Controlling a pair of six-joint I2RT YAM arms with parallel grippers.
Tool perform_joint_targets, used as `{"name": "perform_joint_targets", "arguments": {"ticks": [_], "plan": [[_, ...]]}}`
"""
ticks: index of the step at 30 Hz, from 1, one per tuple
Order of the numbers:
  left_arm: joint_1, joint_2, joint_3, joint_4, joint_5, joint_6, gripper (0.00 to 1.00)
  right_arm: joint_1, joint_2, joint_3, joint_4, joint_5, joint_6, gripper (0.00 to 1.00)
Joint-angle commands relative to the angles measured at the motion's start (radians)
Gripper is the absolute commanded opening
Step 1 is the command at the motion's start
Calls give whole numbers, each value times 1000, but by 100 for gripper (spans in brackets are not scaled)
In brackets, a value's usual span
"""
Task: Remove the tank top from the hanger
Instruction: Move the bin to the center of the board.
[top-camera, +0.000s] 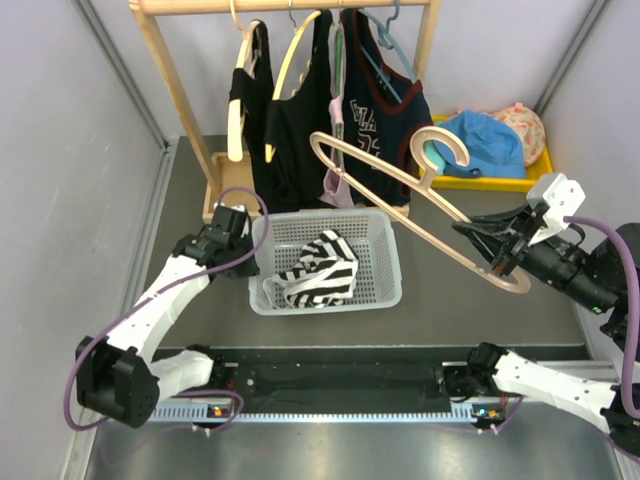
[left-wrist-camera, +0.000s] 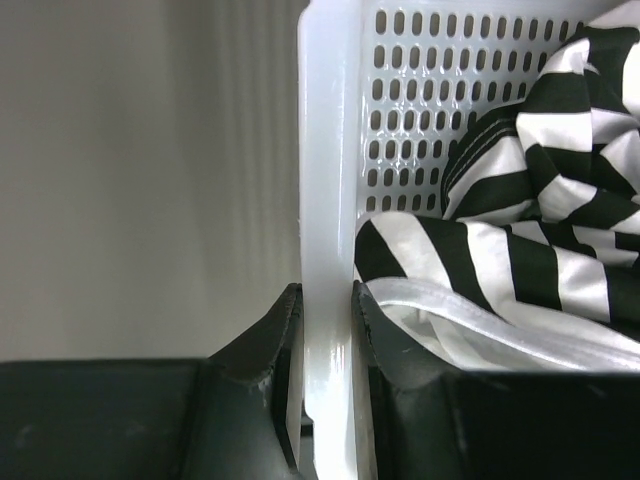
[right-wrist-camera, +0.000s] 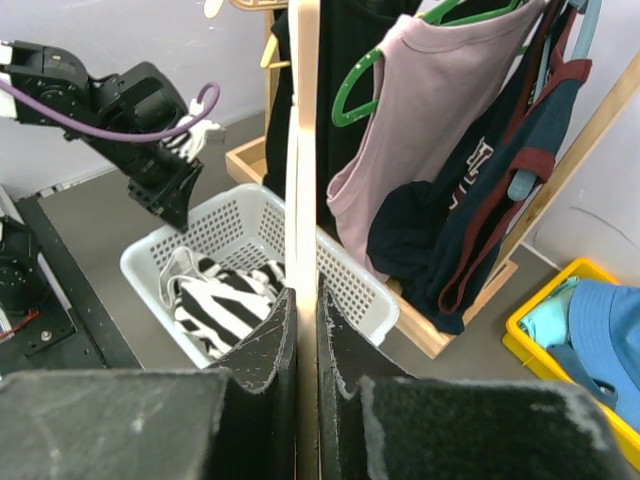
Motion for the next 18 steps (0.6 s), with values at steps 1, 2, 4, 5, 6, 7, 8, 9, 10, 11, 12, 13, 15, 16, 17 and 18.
{"name": "perform_joint_targets", "arguments": {"ticks": [1, 2, 4, 5, 6, 7, 8, 9, 10, 11, 12, 13, 15, 16, 17, 18], "plan": [[0, -78, -44, -42, 78, -67, 0, -10, 18, 58, 36, -13, 0, 0], [0, -96, -55, -42, 74, -64, 0, -8, 19, 57, 40, -14, -3, 0], [-4, -131, -55, -42, 74, -62, 0, -10, 24, 57, 43, -21, -5, 0], [-4, -145, -55, -44, 88, -55, 0, -8, 25, 55, 46, -22, -8, 0], [-4, -148, -58, -42, 95, -56, 10, -8, 25, 54, 47, -24, -10, 0], [-4, -148, -59, -45, 114, -51, 22, -8, 24, 47, 50, -25, -10, 0], [-4, -147, -64, -44, 129, -45, 39, -8, 24, 44, 56, -28, -10, 0], [-2, -144, -64, -41, 140, -38, 88, -8, 24, 43, 60, -30, -10, 0], [-3, -138, -61, -38, 157, -25, 97, -8, 22, 38, 60, -31, -10, 0], [-4, -131, -53, -36, 157, -24, 99, -8, 21, 37, 61, -31, -10, 0], [-4, -128, -50, -24, 155, -21, 99, -8, 19, 37, 63, -31, -10, 0], [-4, -130, -46, -19, 152, -19, 99, -8, 19, 37, 61, -30, -10, 0], [-4, -130, -43, 2, 167, -12, 99, -8, 19, 37, 60, -30, -11, 0], [-4, -131, -34, 10, 177, 8, 99, -8, 21, 37, 60, -30, -11, 0], [-4, -137, -24, 25, 227, 45, 99, -8, 19, 37, 58, -33, -11, 0], [0, -139, -8, 24, 236, 67, 99, -8, 21, 38, 55, -36, -11, 0]]}}
